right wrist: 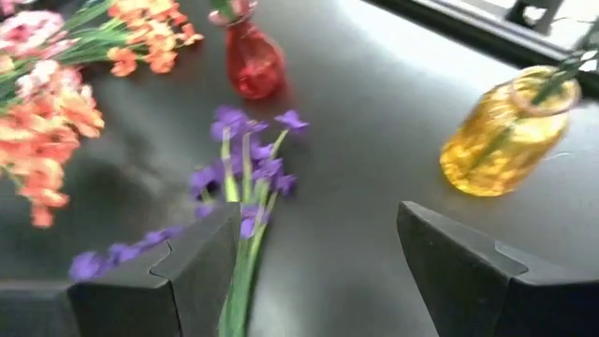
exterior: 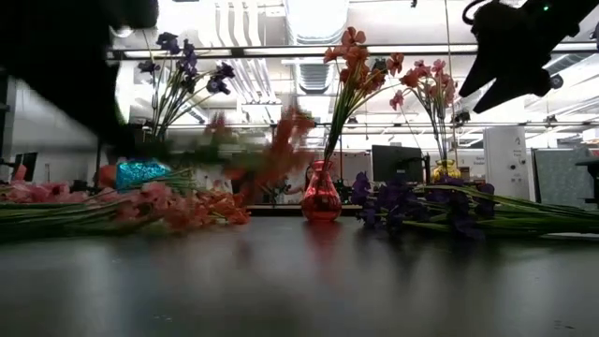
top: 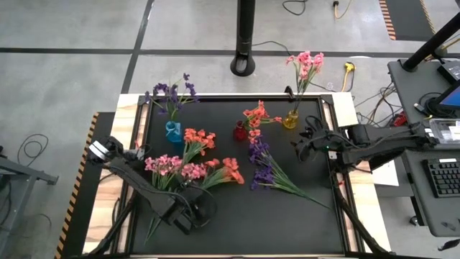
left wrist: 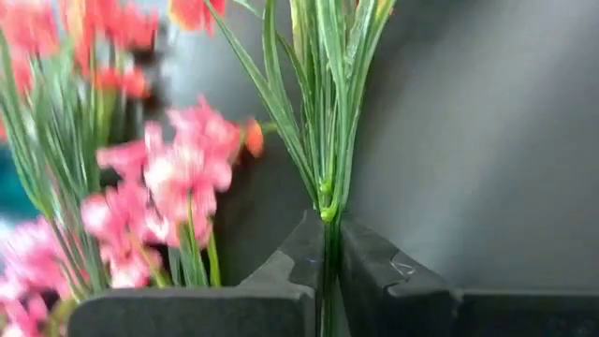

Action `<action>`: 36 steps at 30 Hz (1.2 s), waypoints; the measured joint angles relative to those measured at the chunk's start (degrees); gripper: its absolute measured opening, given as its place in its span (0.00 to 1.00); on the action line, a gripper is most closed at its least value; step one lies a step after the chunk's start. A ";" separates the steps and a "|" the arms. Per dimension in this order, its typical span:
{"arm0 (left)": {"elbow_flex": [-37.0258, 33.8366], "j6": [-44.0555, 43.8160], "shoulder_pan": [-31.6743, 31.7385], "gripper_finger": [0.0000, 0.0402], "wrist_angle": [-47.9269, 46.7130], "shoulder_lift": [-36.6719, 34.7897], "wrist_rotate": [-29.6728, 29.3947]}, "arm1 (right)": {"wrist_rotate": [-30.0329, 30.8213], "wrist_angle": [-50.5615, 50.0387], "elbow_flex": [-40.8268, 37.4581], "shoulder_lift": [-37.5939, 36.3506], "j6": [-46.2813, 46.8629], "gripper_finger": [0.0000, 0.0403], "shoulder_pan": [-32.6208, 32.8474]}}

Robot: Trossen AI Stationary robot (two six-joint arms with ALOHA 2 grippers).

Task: Sort flowers into vase by color
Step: Put the bottom orange flowers into the red vase

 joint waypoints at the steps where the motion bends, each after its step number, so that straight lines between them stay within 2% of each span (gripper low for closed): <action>1: 1.20 1.47 -0.25 0.01 -0.69 -0.80 -1.03 | 0.01 0.00 0.00 0.00 0.48 0.69 1.18; 5: 5.97 11.42 -1.36 0.01 0.28 -4.35 -4.61 | 0.49 0.26 -0.18 0.11 1.52 0.69 6.25; 8: 7.99 20.74 -2.37 0.00 5.44 -7.30 -9.01 | 2.87 2.00 -1.58 0.39 3.45 0.69 11.22; 12: 6.02 40.28 -3.34 0.00 21.44 -11.27 -10.09 | 7.73 7.40 -4.67 0.63 5.65 0.69 19.62; 16: -0.74 59.31 -2.51 0.00 43.52 -15.38 -3.73 | 15.30 17.79 -8.61 2.24 1.91 0.69 28.61; 19: -7.83 68.50 -0.48 0.00 58.94 -17.95 0.20 | 19.88 30.75 -12.02 5.31 -5.42 0.69 33.85; 22: -14.74 74.99 1.07 0.00 74.33 -18.32 1.91 | 21.64 48.33 -14.92 10.62 -16.84 0.68 37.66; 25: -20.18 81.29 2.60 0.00 92.40 -15.96 2.46 | 22.54 64.80 -15.50 17.88 -28.55 0.67 39.25; 28: -23.67 86.00 3.97 0.00 106.19 -12.36 2.69 | 22.71 79.40 -14.20 25.36 -40.20 0.65 39.13; 32: -24.46 87.33 4.79 0.00 113.48 -8.06 2.78 | 22.72 91.93 -10.28 33.51 -52.84 0.64 38.96; 36: -24.33 87.50 4.80 0.00 113.97 -5.21 2.81 | 22.52 97.99 -5.53 38.87 -57.94 0.64 38.26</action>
